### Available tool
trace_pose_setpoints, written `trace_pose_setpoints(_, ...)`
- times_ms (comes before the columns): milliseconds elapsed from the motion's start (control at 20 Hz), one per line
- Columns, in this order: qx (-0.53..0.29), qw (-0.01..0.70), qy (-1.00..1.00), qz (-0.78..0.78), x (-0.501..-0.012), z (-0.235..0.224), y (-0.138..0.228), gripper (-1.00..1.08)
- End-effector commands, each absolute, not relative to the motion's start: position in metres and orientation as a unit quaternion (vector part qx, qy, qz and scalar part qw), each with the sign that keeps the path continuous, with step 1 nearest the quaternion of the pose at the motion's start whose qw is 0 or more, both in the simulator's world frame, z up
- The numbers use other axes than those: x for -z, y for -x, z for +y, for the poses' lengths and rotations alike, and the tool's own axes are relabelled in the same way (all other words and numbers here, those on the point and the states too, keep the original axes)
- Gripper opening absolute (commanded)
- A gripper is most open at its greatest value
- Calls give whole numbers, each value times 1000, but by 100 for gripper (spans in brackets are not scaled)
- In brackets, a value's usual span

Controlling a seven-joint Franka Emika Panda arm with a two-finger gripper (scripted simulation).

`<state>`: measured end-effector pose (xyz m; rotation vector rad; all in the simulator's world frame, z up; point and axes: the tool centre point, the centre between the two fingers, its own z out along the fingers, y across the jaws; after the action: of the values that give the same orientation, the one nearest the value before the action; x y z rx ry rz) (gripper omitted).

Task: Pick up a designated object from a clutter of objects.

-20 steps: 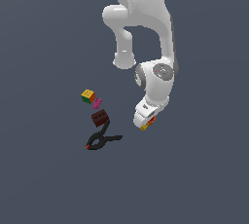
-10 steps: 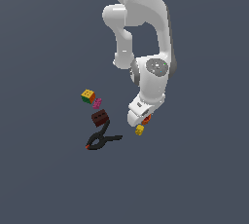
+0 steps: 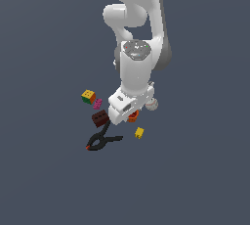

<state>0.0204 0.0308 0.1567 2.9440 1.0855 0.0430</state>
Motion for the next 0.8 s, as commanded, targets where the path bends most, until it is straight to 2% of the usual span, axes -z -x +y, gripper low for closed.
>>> trace_pose_setpoints(0, -13, 1, -938, 346, -179, 10, -27, -100)
trace_pose_setpoints(750, -5, 0, -938, 348, -299, -107, -73, -100)
